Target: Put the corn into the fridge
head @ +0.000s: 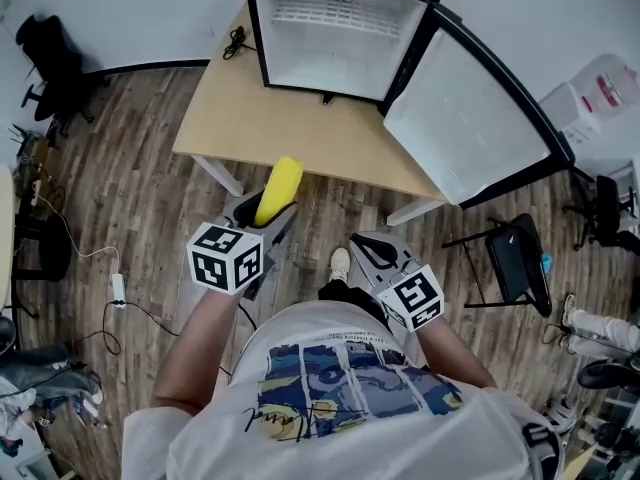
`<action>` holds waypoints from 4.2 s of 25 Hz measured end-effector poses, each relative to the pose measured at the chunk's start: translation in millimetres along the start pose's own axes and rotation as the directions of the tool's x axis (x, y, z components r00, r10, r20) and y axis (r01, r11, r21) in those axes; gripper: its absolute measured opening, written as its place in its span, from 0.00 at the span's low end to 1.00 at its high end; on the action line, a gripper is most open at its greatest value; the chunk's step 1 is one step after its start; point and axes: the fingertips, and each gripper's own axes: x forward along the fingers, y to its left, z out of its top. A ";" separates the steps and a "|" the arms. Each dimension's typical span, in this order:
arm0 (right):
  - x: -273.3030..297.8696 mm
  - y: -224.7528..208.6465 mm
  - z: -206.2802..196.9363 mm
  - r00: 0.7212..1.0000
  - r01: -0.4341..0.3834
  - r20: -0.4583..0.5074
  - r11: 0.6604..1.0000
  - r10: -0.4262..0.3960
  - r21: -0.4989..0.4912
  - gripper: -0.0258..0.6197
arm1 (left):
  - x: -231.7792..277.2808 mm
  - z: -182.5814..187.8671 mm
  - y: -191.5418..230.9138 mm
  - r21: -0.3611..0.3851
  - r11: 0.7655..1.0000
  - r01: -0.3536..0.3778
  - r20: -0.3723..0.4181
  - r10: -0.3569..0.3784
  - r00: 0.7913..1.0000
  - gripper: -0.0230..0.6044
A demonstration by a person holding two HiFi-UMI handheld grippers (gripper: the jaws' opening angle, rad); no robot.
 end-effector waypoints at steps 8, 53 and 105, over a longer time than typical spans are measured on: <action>23.5 -101.7 33.7 0.998 -0.045 0.038 0.998 0.046 -0.042 0.07 | 79.2 87.7 42.1 0.010 0.996 -0.086 0.032 0.086 0.996 0.43; 62.7 -230.9 44.8 0.918 0.394 -0.042 0.902 -0.393 0.178 0.07 | 374.6 282.0 186.8 0.626 0.780 0.017 -0.135 0.086 0.987 0.44; 12.9 -228.0 11.5 0.946 0.322 -0.031 0.932 -0.321 0.165 0.07 | 312.5 274.9 187.9 0.533 0.842 -0.090 -0.019 0.119 0.993 0.53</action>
